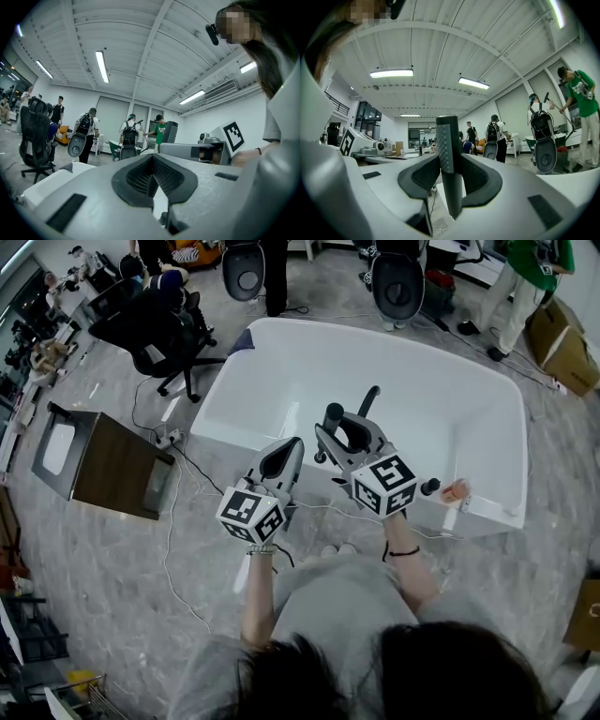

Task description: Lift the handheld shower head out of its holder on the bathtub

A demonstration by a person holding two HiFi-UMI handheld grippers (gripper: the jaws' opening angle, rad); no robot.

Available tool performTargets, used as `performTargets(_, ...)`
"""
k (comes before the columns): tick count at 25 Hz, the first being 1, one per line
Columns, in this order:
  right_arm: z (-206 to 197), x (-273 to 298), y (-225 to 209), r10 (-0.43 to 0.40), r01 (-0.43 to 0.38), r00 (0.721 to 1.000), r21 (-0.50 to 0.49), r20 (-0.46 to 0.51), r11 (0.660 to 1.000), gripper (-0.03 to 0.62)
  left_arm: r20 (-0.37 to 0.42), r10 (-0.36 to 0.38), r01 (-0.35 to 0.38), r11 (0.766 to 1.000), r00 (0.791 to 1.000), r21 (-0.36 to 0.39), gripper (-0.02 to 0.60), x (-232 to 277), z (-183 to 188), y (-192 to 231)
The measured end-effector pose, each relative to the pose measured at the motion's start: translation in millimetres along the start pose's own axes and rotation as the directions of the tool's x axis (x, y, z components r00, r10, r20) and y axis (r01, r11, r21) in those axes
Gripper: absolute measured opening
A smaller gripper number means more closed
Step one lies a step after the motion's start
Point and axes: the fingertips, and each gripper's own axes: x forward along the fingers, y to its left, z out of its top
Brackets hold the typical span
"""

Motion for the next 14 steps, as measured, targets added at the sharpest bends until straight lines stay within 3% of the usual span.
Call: performTargets(14, 1, -4, -10, 0.002, -0.002, 1.000, -0.001, 0.028, 1.000, 0.137, -0.025, -0.027, 0.028, 0.999, 0.999, 0.022, 0.005, 14, -7, -7)
